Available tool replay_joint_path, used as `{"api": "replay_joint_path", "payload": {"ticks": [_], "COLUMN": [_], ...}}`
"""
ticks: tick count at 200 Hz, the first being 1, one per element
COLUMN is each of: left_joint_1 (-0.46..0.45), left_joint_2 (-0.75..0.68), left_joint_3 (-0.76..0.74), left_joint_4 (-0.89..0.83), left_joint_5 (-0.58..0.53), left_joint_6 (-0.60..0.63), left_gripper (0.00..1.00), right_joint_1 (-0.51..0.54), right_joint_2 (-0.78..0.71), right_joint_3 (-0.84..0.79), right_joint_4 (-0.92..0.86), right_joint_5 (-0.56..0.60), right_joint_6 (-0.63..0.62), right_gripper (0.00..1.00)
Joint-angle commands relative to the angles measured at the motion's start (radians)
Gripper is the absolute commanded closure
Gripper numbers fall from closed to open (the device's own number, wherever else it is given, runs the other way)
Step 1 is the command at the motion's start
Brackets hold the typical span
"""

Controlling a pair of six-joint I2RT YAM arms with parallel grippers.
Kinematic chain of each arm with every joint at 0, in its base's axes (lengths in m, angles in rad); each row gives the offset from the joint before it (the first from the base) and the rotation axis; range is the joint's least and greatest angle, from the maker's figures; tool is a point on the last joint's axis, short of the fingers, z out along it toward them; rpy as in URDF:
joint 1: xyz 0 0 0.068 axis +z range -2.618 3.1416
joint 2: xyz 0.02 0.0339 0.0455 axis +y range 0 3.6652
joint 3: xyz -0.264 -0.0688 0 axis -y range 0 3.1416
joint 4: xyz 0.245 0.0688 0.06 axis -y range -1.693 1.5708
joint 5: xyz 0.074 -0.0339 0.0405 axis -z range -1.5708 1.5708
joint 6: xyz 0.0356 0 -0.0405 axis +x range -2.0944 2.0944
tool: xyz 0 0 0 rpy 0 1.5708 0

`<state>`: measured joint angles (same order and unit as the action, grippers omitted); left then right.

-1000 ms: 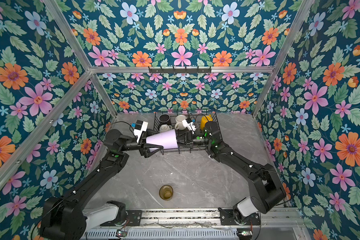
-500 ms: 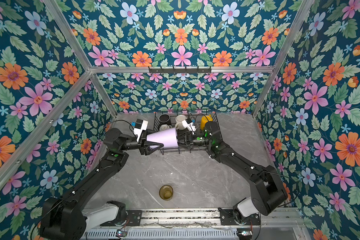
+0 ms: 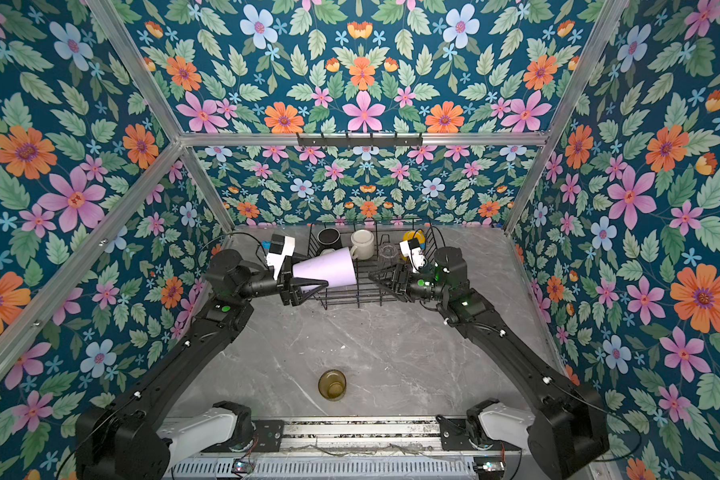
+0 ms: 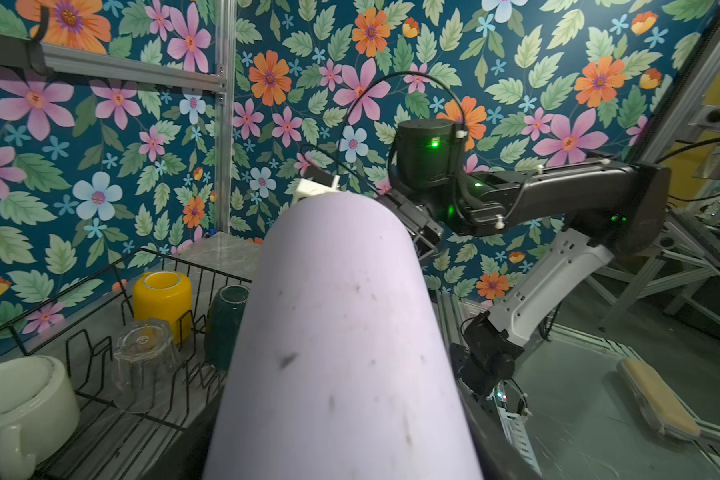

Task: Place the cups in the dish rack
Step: 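Close the left gripper on the lilac cup and open the right gripper, then move the lilac cup over the rack with the left gripper while the right gripper withdraws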

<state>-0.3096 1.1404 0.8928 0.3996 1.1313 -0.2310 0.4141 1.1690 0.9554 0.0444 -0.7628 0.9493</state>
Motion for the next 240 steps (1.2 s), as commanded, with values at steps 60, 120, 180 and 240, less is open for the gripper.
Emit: {"api": "replay_joint_path", "payload": {"ticks": [60,120,180,240], "left_joint_1": [-0.053,-0.180,-0.273,-0.346], "left_joint_2": [0.159,0.371,0.598,0.811], "left_joint_3": [0.323,0.627,0.891,1.115], "left_joint_4": [-0.566,-0.919,-1.162,-1.347], "left_joint_5": [-0.438,-0.737,-0.955,-1.162], "left_joint_6": [0.202,0.233,0.194,0.170], "left_gripper": [1.00,1.00,1.00,1.00], "right_joint_1": [-0.004,-0.004,-0.004,-0.006], "right_joint_2": [-0.249,-0.307,-0.275,-0.305], "right_joint_3": [-0.011,-0.033,-0.001,-0.018], "right_joint_4": [-0.405,-0.481,-0.578,-0.617], "right_joint_5": [0.488,0.575,0.531,0.505], "right_joint_6": [-0.276,-0.327,-0.382,-0.423], "right_gripper": [0.15,0.04,0.01,0.01]}}
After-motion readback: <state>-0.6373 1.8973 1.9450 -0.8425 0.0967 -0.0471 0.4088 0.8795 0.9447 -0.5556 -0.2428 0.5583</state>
